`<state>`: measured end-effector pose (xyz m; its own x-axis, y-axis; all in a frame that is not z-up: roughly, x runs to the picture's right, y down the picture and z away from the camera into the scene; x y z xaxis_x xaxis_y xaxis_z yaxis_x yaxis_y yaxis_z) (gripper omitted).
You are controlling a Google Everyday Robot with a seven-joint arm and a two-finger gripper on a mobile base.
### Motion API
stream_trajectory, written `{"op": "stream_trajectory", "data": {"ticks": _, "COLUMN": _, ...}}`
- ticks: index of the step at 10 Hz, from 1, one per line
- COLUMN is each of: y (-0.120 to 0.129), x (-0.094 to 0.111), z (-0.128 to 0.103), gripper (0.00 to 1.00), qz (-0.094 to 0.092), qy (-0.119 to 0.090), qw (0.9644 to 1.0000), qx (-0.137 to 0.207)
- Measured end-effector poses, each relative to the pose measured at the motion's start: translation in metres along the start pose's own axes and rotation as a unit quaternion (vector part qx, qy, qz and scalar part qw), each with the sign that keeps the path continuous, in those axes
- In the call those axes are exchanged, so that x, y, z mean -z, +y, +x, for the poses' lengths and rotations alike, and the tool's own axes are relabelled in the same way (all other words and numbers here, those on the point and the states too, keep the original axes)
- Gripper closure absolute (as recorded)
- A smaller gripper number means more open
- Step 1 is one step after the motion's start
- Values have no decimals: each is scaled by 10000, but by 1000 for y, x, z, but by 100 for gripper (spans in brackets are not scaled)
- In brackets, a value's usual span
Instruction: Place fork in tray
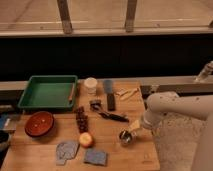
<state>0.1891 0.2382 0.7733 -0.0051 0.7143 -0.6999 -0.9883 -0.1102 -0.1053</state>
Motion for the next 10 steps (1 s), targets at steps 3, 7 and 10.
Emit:
{"op": "stream_trajectory", "data": {"ticks": 3, "y": 15, "x": -14, "z": -8, "gripper": 20, "qz": 5, "qy": 85, "qw": 9993, "qx": 369}}
{"op": "stream_trajectory", "data": {"ticks": 7, "y": 30, "x": -7, "z": -18, "gripper": 20, "qz": 30, "qy": -177, "qw": 9957, "qx": 910}}
{"op": "stream_trajectory", "data": {"ticks": 10, "y": 33, "x": 6, "z": -22, "gripper": 20, "qz": -14, "qy": -366, "qw": 9943, "qx": 999}}
